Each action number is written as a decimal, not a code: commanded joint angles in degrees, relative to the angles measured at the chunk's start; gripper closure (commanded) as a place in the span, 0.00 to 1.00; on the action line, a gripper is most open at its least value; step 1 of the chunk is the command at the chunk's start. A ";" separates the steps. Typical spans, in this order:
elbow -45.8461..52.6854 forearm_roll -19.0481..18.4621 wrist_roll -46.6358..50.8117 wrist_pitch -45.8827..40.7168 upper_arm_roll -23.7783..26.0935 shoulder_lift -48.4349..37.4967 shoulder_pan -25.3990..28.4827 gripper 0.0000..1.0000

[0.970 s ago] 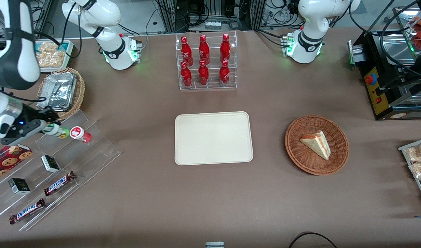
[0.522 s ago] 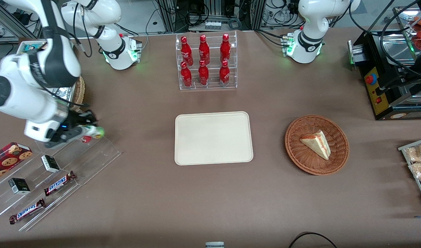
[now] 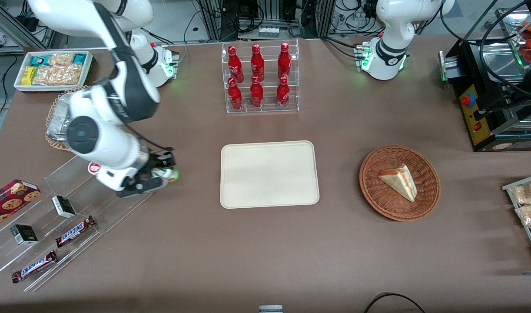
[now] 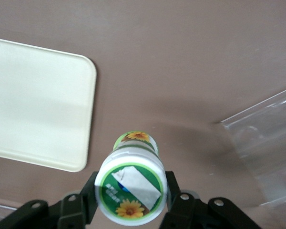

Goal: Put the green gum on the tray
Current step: 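Lift the green gum jar and carry it over the cream tray, then lower the jar onto the tray and open the right gripper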

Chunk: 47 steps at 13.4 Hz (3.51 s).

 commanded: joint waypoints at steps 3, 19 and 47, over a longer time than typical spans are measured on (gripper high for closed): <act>4.01 1.36 13.23 7.17 -0.57 7.14 7.75 1.00; 13.34 0.49 36.46 20.64 -1.01 24.81 24.02 1.00; 11.93 -2.50 21.00 3.60 -1.01 12.00 18.32 0.00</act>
